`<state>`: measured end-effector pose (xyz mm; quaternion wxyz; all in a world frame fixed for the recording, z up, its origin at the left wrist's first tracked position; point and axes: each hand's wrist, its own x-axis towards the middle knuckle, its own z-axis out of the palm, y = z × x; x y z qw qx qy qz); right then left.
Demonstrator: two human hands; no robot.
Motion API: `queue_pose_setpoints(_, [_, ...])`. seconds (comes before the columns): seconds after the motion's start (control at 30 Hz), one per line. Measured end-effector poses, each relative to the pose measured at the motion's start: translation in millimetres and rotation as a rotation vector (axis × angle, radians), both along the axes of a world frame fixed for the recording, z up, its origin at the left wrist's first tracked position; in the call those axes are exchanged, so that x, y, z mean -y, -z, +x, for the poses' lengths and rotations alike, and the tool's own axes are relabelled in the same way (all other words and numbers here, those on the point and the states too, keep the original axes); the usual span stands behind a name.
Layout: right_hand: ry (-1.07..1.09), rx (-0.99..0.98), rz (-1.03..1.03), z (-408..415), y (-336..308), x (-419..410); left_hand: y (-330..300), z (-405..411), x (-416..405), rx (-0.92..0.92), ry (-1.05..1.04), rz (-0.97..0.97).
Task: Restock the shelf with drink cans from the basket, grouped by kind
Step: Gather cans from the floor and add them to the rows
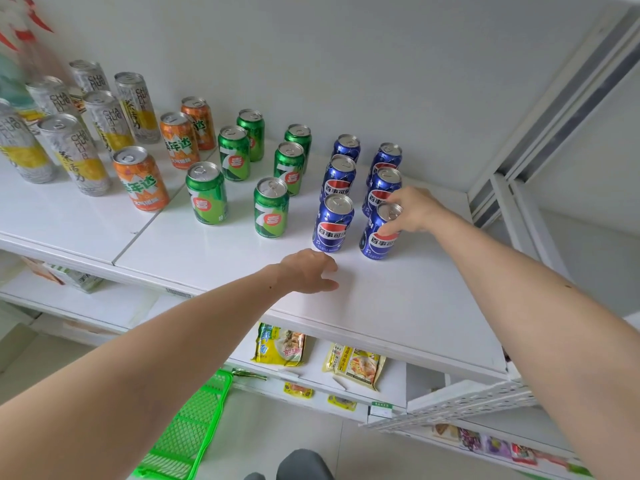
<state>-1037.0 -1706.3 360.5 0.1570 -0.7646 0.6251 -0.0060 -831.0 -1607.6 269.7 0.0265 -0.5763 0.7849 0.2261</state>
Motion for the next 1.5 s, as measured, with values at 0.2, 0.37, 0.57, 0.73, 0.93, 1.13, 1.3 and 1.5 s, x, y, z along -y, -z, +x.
queue_pose_setpoints(0.2, [0.023,-0.018,0.014,-1,-4,-13,-3,-2,-1,0.007,0.021,0.004])
queue_pose_setpoints(0.37, [0.035,-0.007,0.012,3,-4,-18,-7,-1,-1,0.009,0.05,0.012])
queue_pose_setpoints(0.57, [0.029,-0.003,0.04,5,-4,-21,-13,5,-4,-0.064,0.076,-0.037])
queue_pose_setpoints(0.73, [0.042,-0.047,0.102,11,-12,-22,-29,19,-1,-0.108,0.101,-0.106])
queue_pose_setpoints(0.93, [0.097,-0.003,0.08,39,-41,-17,-52,52,0,-0.141,0.109,-0.197])
queue_pose_setpoints(1.13, [0.027,0.123,-0.031,87,-55,-18,-69,94,0,-0.14,0.028,-0.258])
queue_pose_setpoints(1.3, [0.014,0.224,-0.138,133,-53,-19,-78,135,3,-0.164,-0.029,-0.309])
queue_pose_setpoints(1.5, [-0.011,0.284,-0.203,184,-46,-6,-95,183,11,-0.206,-0.073,-0.433])
